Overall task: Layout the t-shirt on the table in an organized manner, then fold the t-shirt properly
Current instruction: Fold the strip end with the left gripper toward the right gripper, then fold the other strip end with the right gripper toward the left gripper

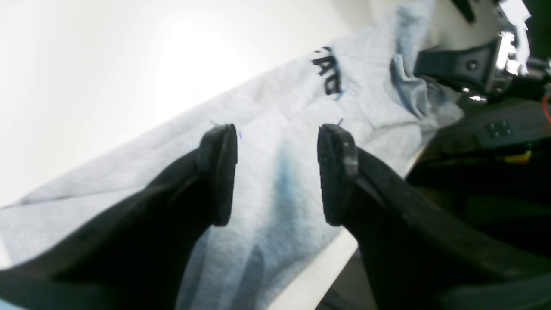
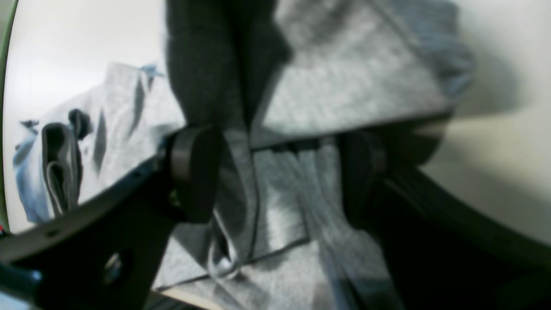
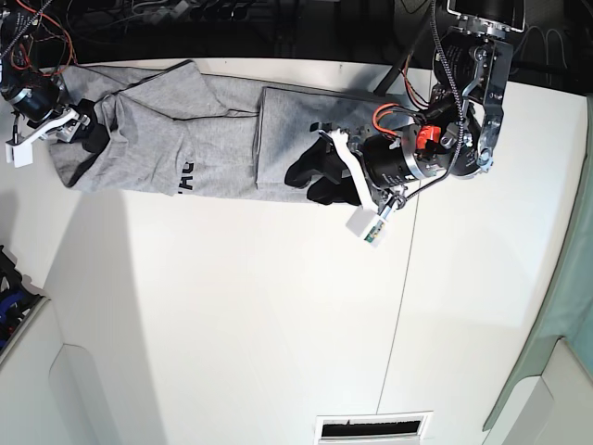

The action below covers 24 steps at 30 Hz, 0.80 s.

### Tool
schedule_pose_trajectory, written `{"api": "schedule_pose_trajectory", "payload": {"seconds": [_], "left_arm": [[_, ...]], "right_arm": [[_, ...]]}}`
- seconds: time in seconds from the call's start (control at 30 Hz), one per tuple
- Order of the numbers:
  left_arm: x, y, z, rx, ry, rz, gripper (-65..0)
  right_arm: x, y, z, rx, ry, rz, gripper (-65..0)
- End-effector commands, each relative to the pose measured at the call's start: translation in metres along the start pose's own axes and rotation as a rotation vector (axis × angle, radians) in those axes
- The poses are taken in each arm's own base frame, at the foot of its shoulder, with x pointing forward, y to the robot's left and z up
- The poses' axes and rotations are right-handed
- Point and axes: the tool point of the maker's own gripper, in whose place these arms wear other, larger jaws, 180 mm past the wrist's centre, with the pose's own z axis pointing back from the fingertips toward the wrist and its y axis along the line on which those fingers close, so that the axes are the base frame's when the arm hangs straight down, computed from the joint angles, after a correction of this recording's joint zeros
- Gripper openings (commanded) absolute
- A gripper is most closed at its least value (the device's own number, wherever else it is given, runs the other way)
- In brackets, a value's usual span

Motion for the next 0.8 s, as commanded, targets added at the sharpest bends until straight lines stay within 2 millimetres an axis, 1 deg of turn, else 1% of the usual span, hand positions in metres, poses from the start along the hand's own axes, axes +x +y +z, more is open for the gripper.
{"api": "schedule_pose_trajectory", "payload": {"seconds": [0.0,0.1,0.13,0.17,0.27,0.3,0.33,0.47,0.57,0.63,0.7,0.77], "left_arm": [[0.017,-0.004,0.003,-0.025,-0.059,-0.008,-32.5],[0.018,-0.004,0.003,-0.025,-0.063,-0.005,-32.5],[0.018,-0.004,0.004,-0.025,-0.063,-0.005,-32.5],[0.018,-0.004,0.003,-0.025,-0.063,-0.004,-32.5],[0.019,-0.004,0.004,-0.026,-0.065,-0.005,-32.6],[0.019,-0.004,0.004,-0.026,-0.066,-0.006,-32.6],[0.019,-0.004,0.004,-0.028,-0.066,-0.009,-32.6],[0.021,-0.007,0.004,-0.046,-0.074,-0.02,-32.6],[0.022,0.0,0.008,-0.032,-0.067,-0.034,-32.6],[0.022,0.011,0.016,-0.002,-0.063,-0.038,-32.6],[0.02,0.024,0.025,0.035,-0.062,-0.03,-32.5],[0.012,0.035,0.034,0.065,-0.044,-0.022,-32.5]], "right_arm": [[0.006,0.0,0.003,-0.002,-0.001,0.022,-22.8],[0.006,0.0,0.003,0.0,-0.002,0.02,-23.1],[0.005,0.001,0.003,0.0,-0.002,0.02,-24.4],[0.005,0.001,0.003,0.0,-0.002,0.019,-29.5],[0.004,0.0,0.003,-0.002,0.004,0.021,-55.0],[0.004,0.0,0.003,-0.002,0.004,0.022,-61.1],[0.004,0.0,0.003,-0.002,0.004,0.022,-65.0],[0.006,0.0,0.003,-0.004,0.0,0.024,-65.0],[0.015,-0.004,0.009,-0.017,-0.026,0.026,-65.0],[0.027,-0.011,0.018,-0.041,-0.063,0.029,-65.0],[0.042,-0.017,0.032,-0.065,-0.109,0.034,-65.0],[0.059,-0.016,0.047,-0.071,-0.153,0.046,-65.0]]}}
